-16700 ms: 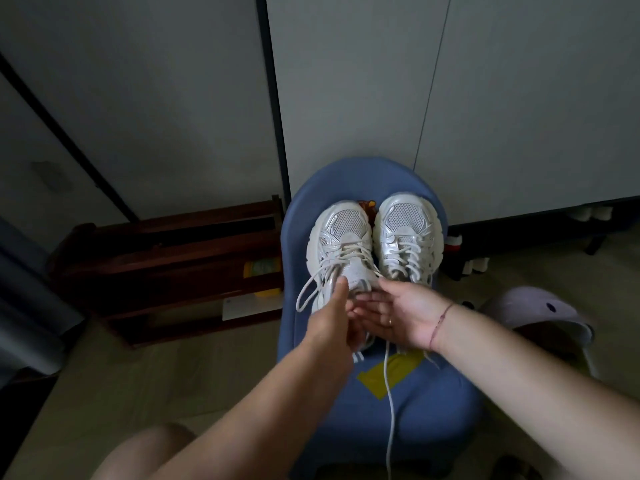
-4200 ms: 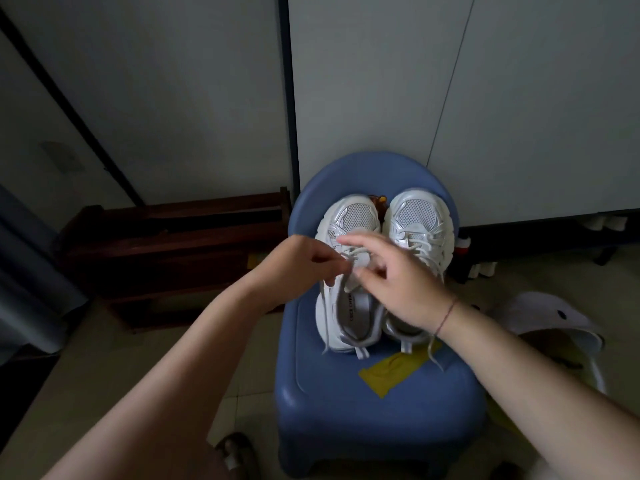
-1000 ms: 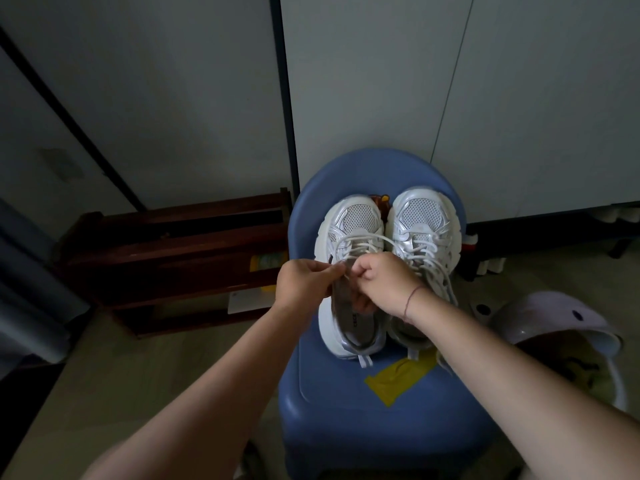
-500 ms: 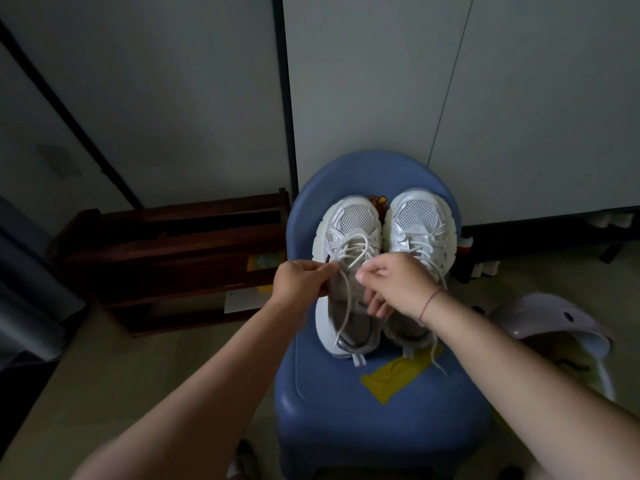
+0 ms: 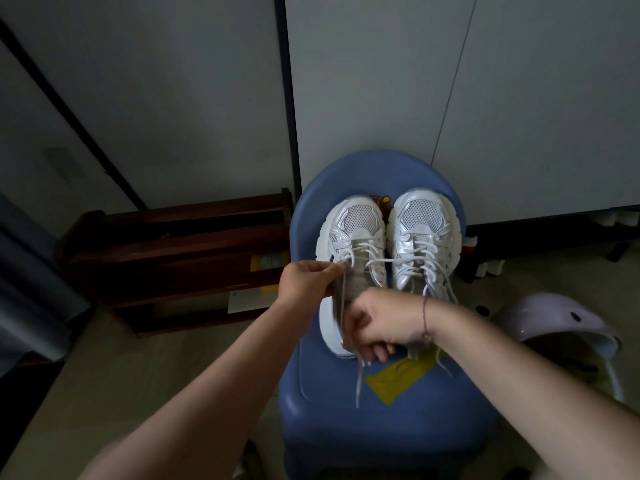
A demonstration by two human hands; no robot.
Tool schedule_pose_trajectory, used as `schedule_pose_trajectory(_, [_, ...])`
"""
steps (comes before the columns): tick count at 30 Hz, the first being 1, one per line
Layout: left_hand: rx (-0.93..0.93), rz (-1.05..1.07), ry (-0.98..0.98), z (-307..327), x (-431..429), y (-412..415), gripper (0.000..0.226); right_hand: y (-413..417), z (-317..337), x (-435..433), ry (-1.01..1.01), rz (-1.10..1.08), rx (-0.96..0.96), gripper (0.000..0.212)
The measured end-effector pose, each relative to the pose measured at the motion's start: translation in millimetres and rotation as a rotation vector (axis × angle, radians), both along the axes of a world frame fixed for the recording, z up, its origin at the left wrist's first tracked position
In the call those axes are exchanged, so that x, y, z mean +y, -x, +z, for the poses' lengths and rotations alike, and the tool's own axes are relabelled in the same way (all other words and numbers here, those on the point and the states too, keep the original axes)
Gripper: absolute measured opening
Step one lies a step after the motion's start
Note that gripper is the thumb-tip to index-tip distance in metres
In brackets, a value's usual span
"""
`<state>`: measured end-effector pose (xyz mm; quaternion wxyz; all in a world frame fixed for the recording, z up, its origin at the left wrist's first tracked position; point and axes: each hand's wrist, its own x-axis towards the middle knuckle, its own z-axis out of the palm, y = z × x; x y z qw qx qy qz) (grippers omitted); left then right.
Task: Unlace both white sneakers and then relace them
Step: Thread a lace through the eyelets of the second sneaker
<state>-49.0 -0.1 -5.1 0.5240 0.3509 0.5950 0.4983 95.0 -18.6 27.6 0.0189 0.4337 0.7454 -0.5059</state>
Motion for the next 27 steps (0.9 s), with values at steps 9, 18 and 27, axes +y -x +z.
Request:
schedule_pose_trajectory(9, [-0.021,0.000,-0.007,2,-2,-1,0.010,4,-13,10,-0.181,-0.511,0.161,0.024])
schedule_pose_trajectory(18, [-0.035,0.013,-0.019,5,-5,-2,0.006,14,-23,8,-0.119,-0.374,0.074,0.023])
schedule_pose_trajectory(27, [-0.021,0.018,0.006,6,-2,-4,0.005,-16,14,17,-0.460,-0.469,0.139,0.015])
